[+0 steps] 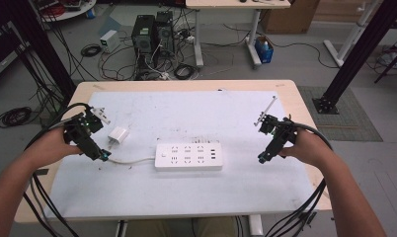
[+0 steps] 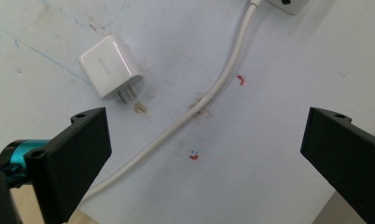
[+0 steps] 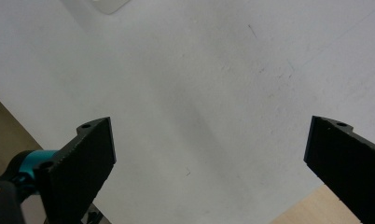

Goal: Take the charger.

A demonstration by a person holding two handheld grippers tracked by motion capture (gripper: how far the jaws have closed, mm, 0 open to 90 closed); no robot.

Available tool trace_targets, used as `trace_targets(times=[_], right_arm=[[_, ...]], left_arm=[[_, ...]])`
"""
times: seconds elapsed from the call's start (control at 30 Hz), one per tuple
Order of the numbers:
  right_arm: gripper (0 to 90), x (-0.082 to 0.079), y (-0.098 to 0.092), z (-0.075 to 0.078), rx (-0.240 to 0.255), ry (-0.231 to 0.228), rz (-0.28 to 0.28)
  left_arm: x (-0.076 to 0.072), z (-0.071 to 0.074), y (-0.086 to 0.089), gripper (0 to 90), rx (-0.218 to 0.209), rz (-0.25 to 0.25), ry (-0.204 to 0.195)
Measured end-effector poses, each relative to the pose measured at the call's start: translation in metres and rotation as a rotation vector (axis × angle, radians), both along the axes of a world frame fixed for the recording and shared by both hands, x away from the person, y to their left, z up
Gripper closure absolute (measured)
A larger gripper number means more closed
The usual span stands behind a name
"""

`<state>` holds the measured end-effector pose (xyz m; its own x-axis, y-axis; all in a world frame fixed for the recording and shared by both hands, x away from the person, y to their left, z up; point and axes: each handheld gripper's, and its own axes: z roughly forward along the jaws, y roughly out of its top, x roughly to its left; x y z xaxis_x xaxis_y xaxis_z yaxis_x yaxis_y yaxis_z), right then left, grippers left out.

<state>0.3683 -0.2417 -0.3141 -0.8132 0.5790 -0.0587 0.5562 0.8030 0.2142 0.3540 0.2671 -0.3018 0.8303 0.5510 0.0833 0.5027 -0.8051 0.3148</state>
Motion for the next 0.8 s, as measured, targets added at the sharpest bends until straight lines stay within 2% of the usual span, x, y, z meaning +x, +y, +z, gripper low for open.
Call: trace_targets(times=[0.27,0.43,0.47,0.53,0.6,0.67,0.77,0.8], right_arm=[[1.2,-0.001,0.002,0.000,0.005,0.000,0.006],[1.2,0.002,0.001,-0.003,0.015,0.020,-0.019],[1.2,0.002,0.001,-0.003,0.016,0.021,-0.019],[1.2,0.002,0.002,-0.004,0.017,0.018,-0.022],[1.2,0.002,0.001,-0.004,0.017,0.009,-0.020],[1.2,0.002,0.001,-0.004,0.016,0.004,-0.021],[1.2,0.003,-0.001,-0.003,0.018,-0.007,-0.036],[1.2,0.003,0.000,-0.003,0.018,-0.011,-0.035]], left_arm=[[0.002,0.001,0.000,1.7,-0.006,0.010,-0.002],[0.004,0.002,0.003,1.7,-0.015,0.035,-0.014],[0.006,0.002,0.005,1.7,-0.022,0.064,-0.017],[0.008,0.002,0.007,1.7,-0.024,0.076,-0.020],[0.012,-0.001,0.009,1.7,-0.043,0.136,-0.026],[0.014,-0.002,0.009,1.7,-0.049,0.154,-0.028],[0.021,-0.006,0.012,1.7,-0.080,0.223,-0.034],[0.026,-0.008,0.014,1.7,-0.105,0.258,-0.037]])
